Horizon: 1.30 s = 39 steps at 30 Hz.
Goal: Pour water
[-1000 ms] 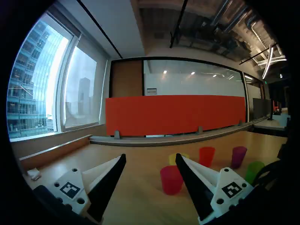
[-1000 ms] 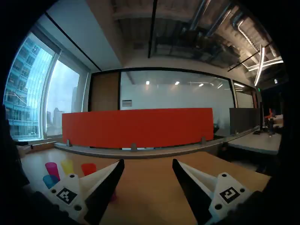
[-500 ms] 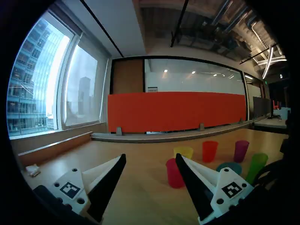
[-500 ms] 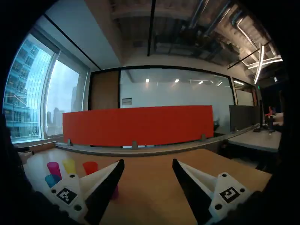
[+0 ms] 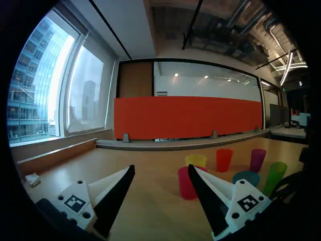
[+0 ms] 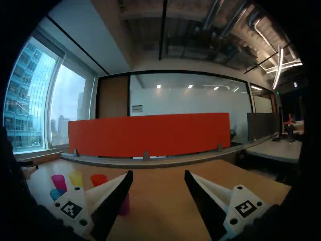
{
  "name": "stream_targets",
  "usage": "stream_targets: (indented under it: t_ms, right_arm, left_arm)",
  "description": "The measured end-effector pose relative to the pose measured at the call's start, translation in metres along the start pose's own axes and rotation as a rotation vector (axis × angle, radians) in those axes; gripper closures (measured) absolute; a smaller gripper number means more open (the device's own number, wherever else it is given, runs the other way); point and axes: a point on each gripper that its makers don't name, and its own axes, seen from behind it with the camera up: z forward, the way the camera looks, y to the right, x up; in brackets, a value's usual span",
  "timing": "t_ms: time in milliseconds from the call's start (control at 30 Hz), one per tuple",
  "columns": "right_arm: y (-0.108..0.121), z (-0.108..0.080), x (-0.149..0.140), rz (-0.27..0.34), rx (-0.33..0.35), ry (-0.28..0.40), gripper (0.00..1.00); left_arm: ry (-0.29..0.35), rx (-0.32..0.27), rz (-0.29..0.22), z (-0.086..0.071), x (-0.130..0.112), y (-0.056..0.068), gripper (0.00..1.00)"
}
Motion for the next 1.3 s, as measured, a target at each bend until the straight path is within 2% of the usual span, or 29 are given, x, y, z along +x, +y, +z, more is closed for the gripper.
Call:
stream_targets:
  t_ms: [800,1100,1300]
  right_arm:
    - [0.015,-0.001,-0.002,-0.011,-0.018,0.002,0.01]
    - [0.015,0.007,-0.014,-0.042,-0.011,-0.009,0.01]
    - [0.007,0.013,-0.018,-0.066,0.013,0.006,0.01]
  left_arm:
    - [-0.015,-0.004,-0.005,0.003,-0.006,0.0,0.01]
    - [-0.016,-0.004,-0.005,0.003,-0.006,0.0,0.02]
    - [-0.015,-0.004,-0.005,0.003,-0.006,0.0,0.01]
